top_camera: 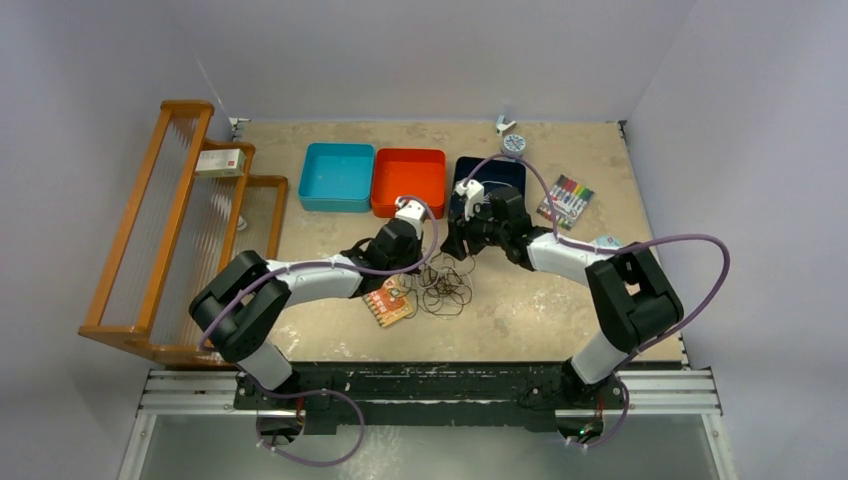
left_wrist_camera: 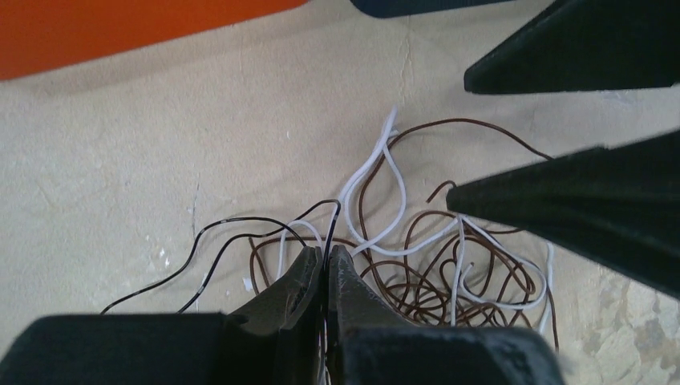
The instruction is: Untangle the cables
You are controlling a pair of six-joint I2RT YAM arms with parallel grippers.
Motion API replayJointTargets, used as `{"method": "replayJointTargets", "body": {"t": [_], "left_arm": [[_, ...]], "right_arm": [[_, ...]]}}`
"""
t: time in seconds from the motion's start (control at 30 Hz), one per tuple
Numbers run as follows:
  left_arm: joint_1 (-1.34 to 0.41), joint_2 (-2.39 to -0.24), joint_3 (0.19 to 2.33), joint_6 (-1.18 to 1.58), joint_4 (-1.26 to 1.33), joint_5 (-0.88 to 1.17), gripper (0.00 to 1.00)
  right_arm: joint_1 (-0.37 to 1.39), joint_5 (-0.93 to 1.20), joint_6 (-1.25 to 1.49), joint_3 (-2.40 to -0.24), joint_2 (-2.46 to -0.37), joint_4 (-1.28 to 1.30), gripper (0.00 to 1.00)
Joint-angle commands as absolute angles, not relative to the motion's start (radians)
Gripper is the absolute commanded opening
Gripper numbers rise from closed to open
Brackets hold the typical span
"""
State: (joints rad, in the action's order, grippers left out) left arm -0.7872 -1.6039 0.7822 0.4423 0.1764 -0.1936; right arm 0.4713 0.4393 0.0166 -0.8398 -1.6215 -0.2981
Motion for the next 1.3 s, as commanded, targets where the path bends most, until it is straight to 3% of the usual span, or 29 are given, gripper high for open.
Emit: {"method": "replayJointTargets", "body": {"t": [0.0,0.83,1.1,1.27], "left_arm": [[-0.771,-1.640,0.844,0.394,0.257,-0.179,0.00],[-0.751,-1.663,0.837,0.376,0.258,-0.129,0.00],[-0.751,-1.659,0.837,0.375,0.255,-0.128,0.00],[-0.750,-1.651,0.828,0.379,0.253,-0.141,0.00]], "right_arm": [[0.472,0.484,-0.033,-0.828,-1.599,-0.417,0.60],[0.471,0.452,-0.154,-0.983,-1.846,-0.415,0.56],[0.472,0.460,-0.141,-0.986,-1.860,-0.463,0.34],[0.471,0.455,-0.127,-0.975,-1.832,-0.494,0.05]]}}
